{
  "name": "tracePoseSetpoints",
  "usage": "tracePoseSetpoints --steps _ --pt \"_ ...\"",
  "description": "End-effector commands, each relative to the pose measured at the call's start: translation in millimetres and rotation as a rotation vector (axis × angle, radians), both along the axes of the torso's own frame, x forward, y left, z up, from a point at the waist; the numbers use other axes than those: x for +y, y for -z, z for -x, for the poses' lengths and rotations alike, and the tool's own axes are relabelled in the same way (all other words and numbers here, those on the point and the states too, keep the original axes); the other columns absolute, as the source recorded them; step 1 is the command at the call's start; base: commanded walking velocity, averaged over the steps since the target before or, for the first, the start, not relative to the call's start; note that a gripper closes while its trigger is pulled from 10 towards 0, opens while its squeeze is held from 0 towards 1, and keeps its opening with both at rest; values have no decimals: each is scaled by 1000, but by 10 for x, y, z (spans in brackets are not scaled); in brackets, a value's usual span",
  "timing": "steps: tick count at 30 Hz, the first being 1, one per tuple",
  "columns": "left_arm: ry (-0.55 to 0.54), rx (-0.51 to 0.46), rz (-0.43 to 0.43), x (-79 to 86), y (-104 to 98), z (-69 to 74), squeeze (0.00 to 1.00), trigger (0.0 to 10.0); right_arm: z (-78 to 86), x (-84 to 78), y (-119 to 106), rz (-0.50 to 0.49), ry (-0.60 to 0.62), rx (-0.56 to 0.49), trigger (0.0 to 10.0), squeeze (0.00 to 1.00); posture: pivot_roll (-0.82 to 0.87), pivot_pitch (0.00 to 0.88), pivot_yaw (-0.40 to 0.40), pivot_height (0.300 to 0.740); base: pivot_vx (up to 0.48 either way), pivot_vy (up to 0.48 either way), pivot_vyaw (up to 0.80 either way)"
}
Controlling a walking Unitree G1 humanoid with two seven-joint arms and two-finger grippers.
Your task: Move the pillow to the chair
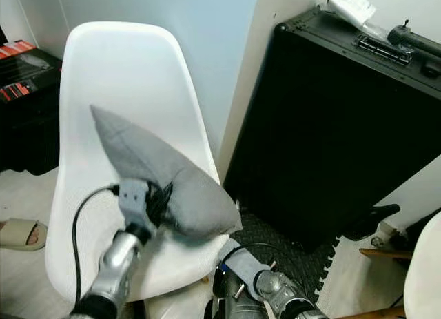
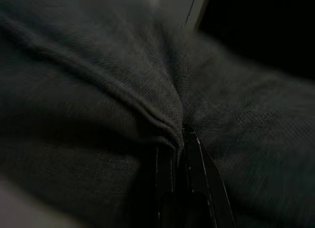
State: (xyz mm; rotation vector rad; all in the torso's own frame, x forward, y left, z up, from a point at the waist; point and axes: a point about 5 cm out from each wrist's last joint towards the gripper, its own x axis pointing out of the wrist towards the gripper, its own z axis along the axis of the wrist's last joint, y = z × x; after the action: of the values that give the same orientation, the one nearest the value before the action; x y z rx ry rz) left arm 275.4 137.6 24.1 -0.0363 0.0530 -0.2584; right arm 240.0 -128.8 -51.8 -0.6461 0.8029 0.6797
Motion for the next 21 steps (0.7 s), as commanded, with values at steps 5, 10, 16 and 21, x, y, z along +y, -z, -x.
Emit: tracePoseSetpoints --steps 5,10,16,21 --pt "-62 152 -39 127 286 219 0 10000 454 -184 288 102 -11 226 10000 0 -92 223 -216 617 0 0 0" --pt "-144 148 -52 294 284 253 0 10000 481 -130 299 86 -29 263 10000 0 -70 209 -216 607 0 0 0" --pt "-231 180 -92 454 351 325 0 10000 455 -76 286 79 -39 254 10000 0 -46 187 -221 582 0 0 0" --pt "-284 208 -90 517 395 369 0 10000 416 -60 266 75 -36 242 10000 0 -33 174 -224 577 0 0 0"
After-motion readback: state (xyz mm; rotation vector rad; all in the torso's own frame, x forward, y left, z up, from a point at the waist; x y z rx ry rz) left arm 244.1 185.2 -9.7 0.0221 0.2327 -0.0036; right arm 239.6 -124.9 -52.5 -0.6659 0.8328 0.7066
